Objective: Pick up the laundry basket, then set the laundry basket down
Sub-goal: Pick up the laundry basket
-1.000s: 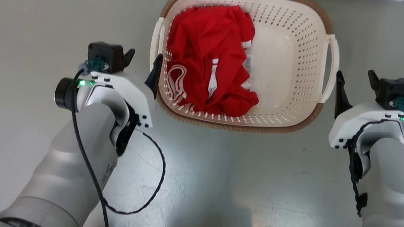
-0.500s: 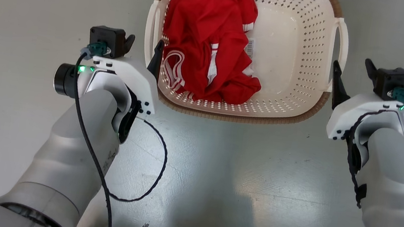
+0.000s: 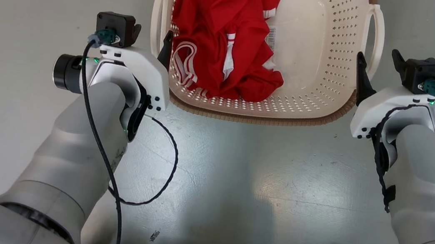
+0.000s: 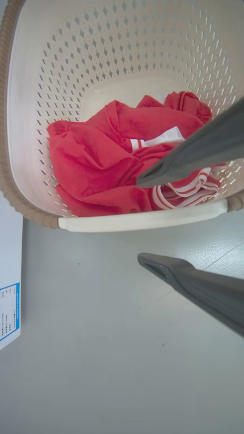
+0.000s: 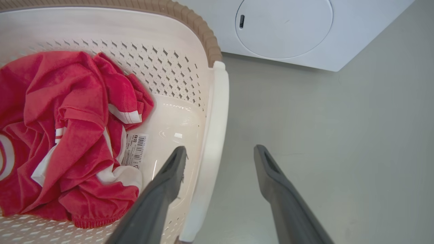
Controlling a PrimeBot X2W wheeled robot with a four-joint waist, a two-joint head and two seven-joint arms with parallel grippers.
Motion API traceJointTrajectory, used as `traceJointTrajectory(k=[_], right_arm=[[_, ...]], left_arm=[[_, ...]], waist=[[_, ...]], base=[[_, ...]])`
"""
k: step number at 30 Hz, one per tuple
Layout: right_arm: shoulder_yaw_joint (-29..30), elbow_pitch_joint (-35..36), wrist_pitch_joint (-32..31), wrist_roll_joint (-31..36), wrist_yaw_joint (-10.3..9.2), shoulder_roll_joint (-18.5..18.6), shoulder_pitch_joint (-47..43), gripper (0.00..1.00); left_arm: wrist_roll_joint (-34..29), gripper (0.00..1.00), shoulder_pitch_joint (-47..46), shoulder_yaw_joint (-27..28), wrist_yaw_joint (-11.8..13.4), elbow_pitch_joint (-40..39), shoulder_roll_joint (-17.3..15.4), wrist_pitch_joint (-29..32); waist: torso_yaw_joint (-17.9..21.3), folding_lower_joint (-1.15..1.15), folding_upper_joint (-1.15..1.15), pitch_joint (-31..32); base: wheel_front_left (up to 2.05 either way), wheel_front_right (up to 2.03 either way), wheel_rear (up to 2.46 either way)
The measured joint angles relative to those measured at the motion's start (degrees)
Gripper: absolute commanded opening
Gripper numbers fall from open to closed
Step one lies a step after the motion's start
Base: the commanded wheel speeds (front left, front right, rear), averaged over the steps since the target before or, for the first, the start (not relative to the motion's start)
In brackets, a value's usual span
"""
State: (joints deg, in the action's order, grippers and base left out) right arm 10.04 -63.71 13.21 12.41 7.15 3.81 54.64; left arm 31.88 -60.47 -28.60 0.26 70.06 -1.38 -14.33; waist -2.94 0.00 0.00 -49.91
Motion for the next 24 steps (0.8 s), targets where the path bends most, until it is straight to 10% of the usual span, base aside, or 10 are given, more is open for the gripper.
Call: traceJointTrajectory(k=[24], right_arm=[[-8.8, -6.3, -2.7, -8.5, -0.01, 0.2, 8.1, 1.0]], left_arm=[[2.4, 1.0, -6.0, -3.4, 0.6, 3.4, 0.0, 7.9]], waist=[[1.2, 0.0, 0.0, -3.2]], base=[[0.0, 0.0, 0.0]])
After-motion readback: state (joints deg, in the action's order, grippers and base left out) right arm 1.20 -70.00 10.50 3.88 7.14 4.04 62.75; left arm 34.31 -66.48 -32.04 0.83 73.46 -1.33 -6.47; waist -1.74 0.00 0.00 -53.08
